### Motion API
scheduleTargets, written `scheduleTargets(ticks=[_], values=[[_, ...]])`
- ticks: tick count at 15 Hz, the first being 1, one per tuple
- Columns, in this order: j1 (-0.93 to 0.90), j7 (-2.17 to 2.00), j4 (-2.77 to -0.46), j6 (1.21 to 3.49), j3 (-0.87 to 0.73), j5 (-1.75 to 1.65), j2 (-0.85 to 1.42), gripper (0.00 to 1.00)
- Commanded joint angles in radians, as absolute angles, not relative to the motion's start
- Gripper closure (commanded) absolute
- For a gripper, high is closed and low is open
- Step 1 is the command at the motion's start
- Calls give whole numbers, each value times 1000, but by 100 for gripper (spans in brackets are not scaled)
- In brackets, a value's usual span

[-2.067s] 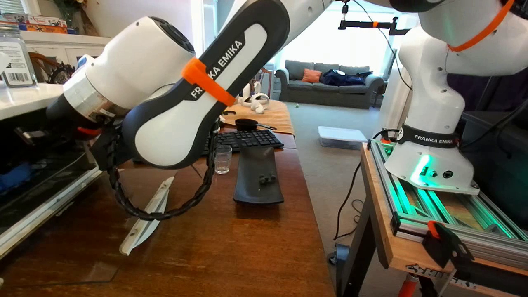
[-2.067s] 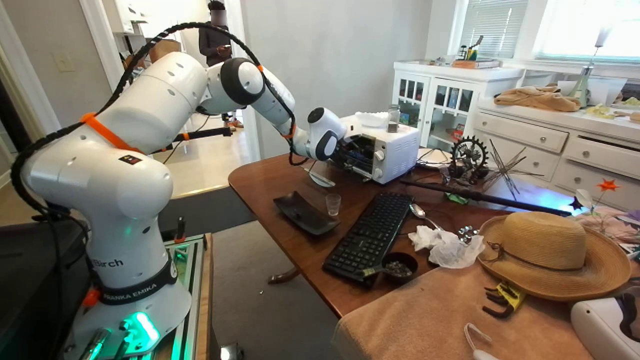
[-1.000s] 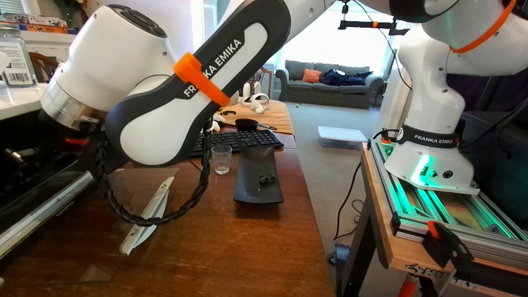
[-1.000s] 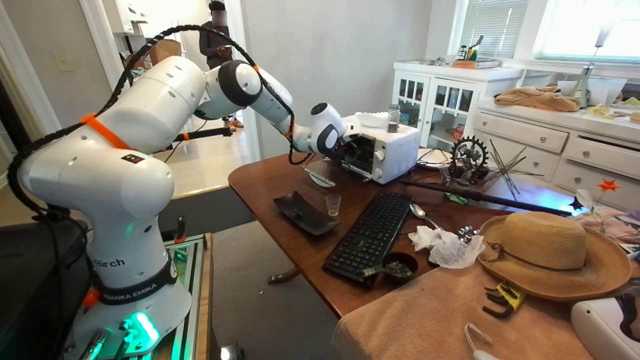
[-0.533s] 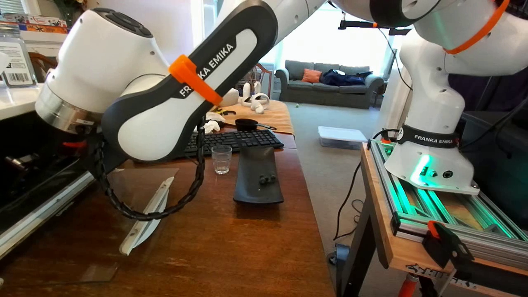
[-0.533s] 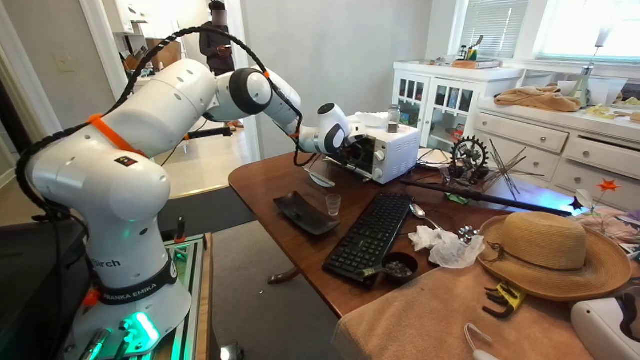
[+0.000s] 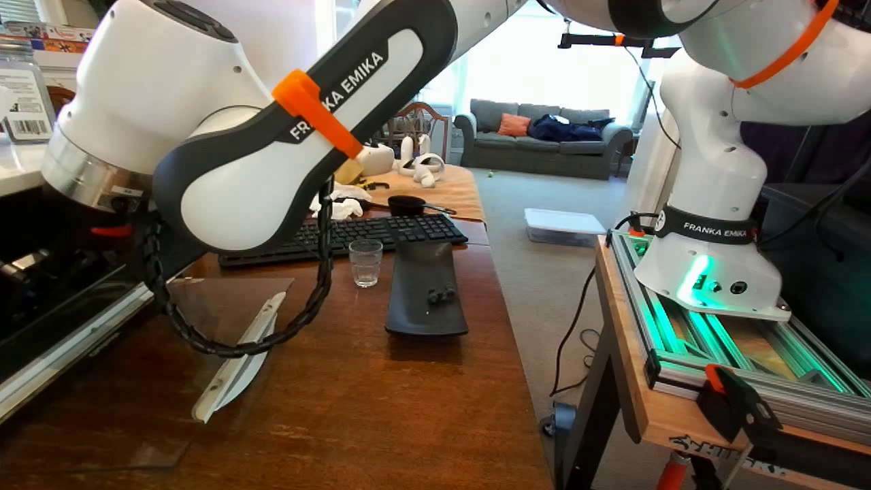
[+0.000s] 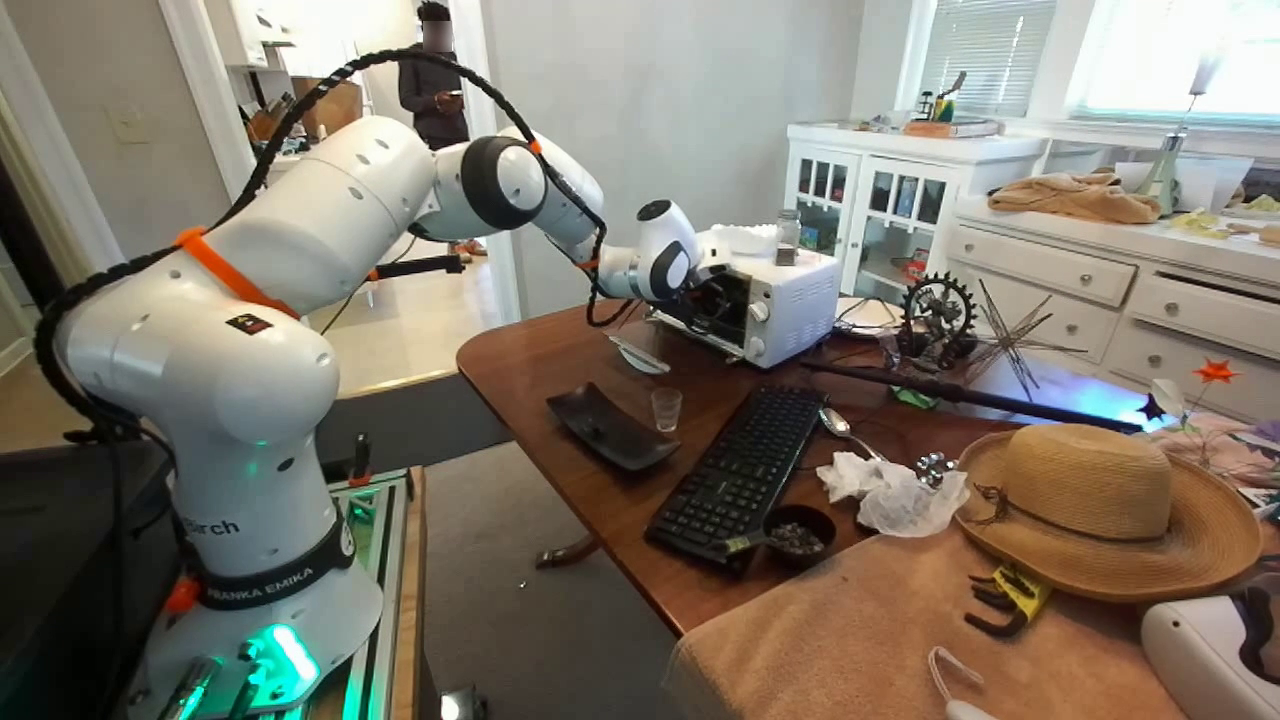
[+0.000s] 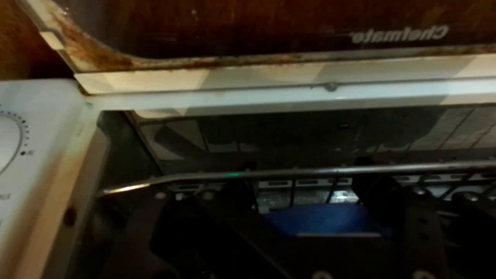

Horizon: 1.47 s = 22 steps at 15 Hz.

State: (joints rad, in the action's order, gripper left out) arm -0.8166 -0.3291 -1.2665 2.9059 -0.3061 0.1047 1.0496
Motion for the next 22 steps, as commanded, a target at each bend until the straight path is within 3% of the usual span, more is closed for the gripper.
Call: scheduleTargets(ticks=[1, 13, 22], values=[[-818, -332, -1311, 2870, -303, 108, 1036, 58], [-711, -136, -1610, 2848, -58, 137, 827, 58], [-473, -125, -1827, 2934, 191, 113, 689, 58]])
